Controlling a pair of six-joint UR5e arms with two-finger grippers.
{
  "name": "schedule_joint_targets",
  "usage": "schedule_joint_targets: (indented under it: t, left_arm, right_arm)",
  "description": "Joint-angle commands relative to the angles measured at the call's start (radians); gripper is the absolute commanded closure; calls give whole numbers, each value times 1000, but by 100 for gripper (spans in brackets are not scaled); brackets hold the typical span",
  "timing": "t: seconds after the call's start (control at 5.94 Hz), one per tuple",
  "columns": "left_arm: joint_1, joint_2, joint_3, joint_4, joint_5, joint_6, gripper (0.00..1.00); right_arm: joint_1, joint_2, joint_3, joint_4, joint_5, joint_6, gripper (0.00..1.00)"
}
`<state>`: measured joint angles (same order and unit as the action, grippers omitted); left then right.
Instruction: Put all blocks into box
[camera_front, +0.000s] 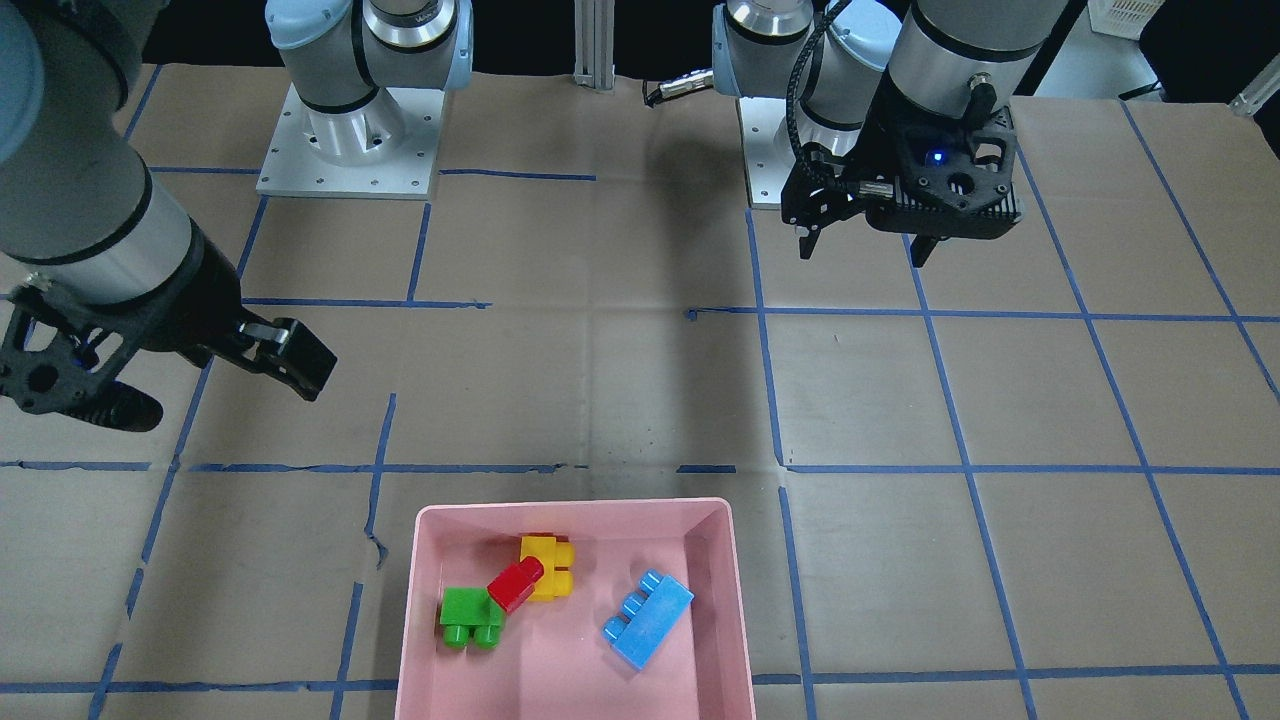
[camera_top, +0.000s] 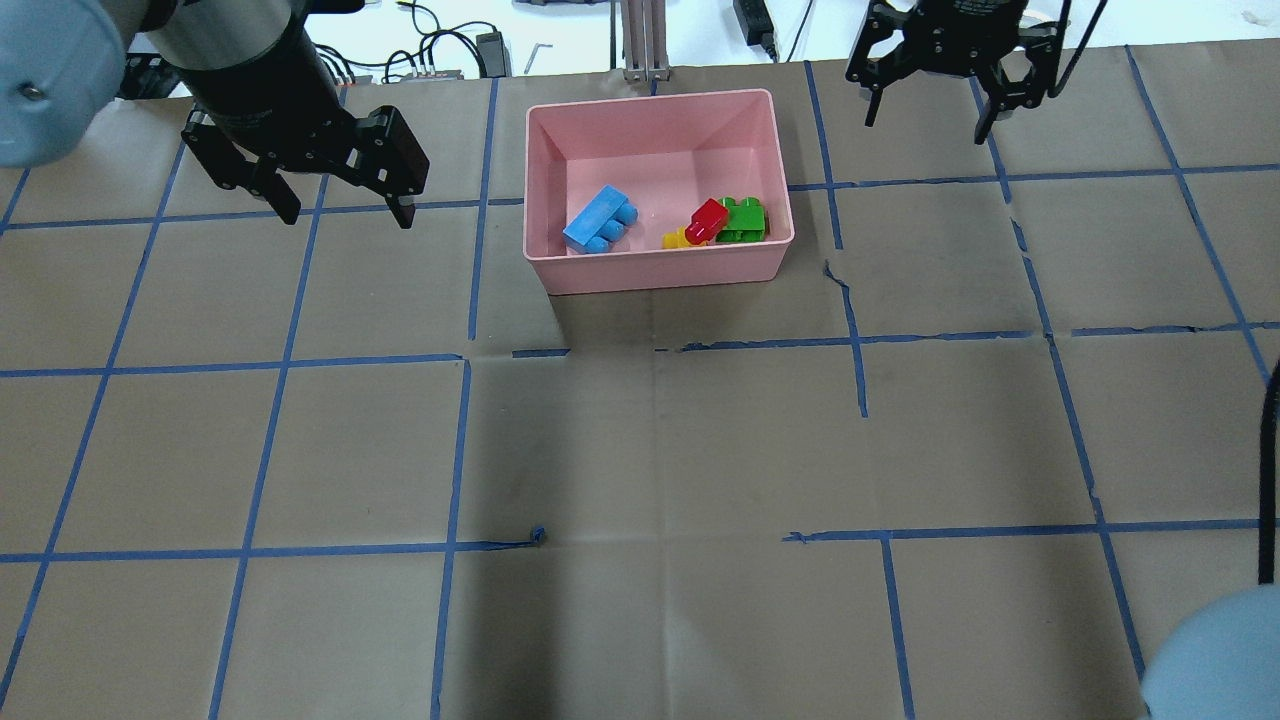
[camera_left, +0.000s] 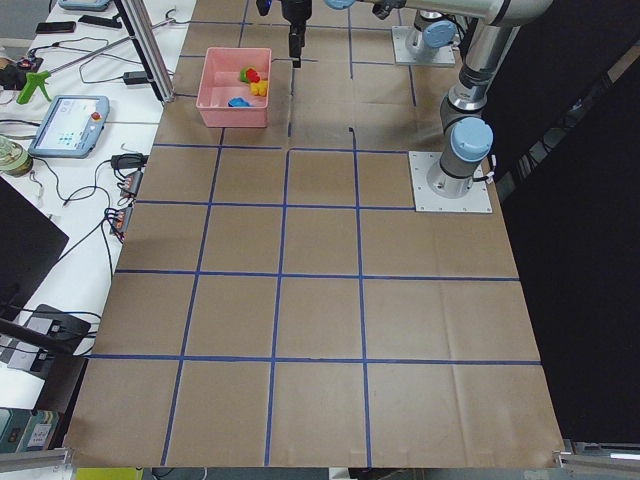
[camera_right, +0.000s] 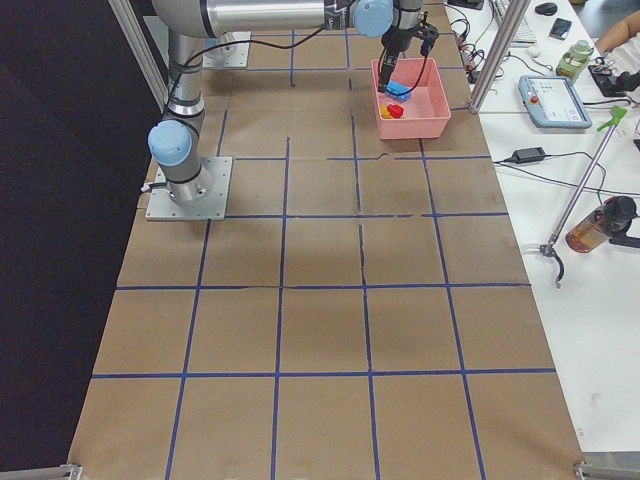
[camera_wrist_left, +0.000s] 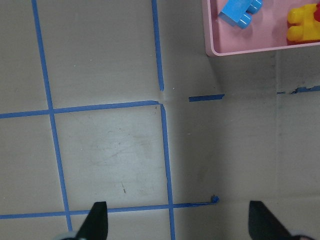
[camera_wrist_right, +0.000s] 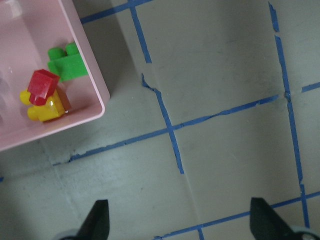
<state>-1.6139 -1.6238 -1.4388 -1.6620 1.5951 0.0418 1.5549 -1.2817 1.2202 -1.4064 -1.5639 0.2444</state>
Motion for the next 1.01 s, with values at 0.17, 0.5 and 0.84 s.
schedule_joint_targets:
  t: [0.17,0.5,0.84]
  left_arm:
    - [-4,2,-14,-2,8,4,1]
    - [-4,-8,-14,2,8,4,1]
    - [-3,-19,-9,4,5,4,1]
  right_arm:
    - [13,-143,213,-97,-5,-79,1]
    - [13,-143,219,-132,-4,-56,1]
    - [13,-142,220,-132,-4,-56,1]
